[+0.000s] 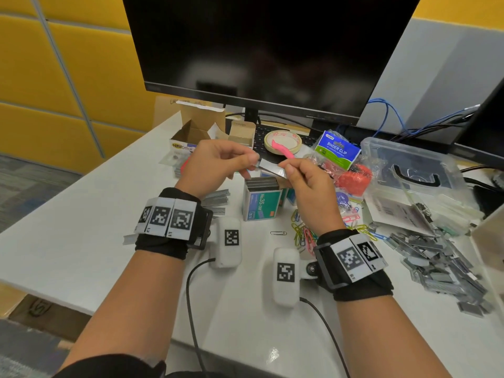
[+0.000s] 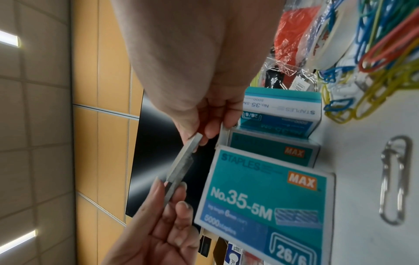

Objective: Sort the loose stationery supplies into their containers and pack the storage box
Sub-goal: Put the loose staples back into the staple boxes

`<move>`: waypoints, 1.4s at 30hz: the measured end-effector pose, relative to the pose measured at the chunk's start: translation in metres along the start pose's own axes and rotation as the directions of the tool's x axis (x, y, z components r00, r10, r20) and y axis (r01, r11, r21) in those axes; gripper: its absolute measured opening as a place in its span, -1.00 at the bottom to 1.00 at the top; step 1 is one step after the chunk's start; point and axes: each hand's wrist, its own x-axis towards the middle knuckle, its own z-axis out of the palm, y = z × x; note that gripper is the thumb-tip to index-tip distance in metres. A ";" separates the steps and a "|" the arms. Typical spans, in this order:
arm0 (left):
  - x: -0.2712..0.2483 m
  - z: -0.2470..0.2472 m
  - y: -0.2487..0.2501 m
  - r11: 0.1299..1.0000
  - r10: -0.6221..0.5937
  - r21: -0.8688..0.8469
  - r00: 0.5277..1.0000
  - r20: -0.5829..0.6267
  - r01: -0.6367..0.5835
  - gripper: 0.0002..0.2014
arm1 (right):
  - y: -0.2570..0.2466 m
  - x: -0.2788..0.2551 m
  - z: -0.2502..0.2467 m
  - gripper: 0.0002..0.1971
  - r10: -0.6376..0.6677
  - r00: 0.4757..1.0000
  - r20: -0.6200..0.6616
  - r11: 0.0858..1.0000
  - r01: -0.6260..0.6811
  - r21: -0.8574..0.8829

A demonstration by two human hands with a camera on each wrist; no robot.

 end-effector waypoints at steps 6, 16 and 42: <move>-0.002 0.000 -0.008 0.999 0.016 -0.040 0.999 0.034 -0.015 -0.88 | 0.000 0.001 0.000 -0.79 0.008 1.000 -0.018 0.999 -0.009 -0.048; -0.006 -0.003 -0.015 0.998 0.010 -0.061 0.995 0.102 -0.003 -0.76 | 0.001 0.000 0.001 -0.79 -0.067 0.998 -0.013 0.983 0.064 -0.173; -0.011 0.004 -0.013 0.992 0.053 -0.123 0.988 0.144 -0.035 -0.75 | 0.002 -0.001 0.001 -0.90 0.073 0.997 -0.037 0.980 -0.065 0.187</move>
